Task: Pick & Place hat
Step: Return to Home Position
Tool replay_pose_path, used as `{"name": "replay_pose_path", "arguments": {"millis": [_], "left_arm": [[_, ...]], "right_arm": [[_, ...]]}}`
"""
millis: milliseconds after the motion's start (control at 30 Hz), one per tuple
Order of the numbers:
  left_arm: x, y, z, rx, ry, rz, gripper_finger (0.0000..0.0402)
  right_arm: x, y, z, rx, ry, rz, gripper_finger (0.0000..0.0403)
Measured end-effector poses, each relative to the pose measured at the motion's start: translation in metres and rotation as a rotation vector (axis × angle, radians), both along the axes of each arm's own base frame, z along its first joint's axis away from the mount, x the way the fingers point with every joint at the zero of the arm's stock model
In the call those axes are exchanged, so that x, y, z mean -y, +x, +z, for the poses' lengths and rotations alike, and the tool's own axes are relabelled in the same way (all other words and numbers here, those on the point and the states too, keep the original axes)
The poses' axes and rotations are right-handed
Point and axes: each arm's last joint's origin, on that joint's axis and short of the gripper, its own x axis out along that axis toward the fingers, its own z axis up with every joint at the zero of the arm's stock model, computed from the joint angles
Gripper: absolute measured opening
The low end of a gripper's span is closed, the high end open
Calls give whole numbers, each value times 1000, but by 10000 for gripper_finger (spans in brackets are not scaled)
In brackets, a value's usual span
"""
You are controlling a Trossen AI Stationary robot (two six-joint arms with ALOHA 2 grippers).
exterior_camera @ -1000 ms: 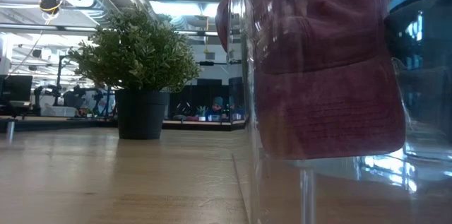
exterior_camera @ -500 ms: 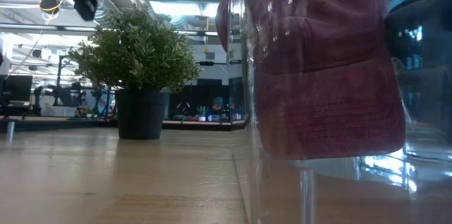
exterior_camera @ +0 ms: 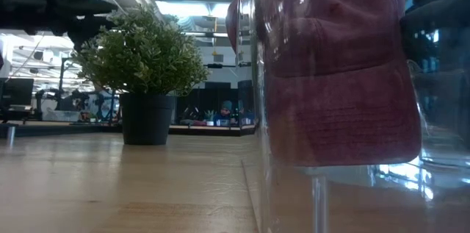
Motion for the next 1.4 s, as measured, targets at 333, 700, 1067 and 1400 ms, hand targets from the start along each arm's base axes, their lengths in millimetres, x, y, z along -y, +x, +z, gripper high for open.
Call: {"name": "replay_pose_path", "arguments": {"millis": [333,700,1067,1400], "left_arm": [[-9,-1,-15,-6,-1,-5,114],[-16,-2,-16,-33,111,80,114],[-16,-2,-16,-23,41,78,114],[-16,-2,-16,-23,39,78,114]], "right_arm": [[7,9,-7,12,-33,-97,94],[13,17,-17,23,-88,-136,94],[13,27,-46,9,-106,-183,94],[18,30,-61,-163,-83,-308,94]]}}
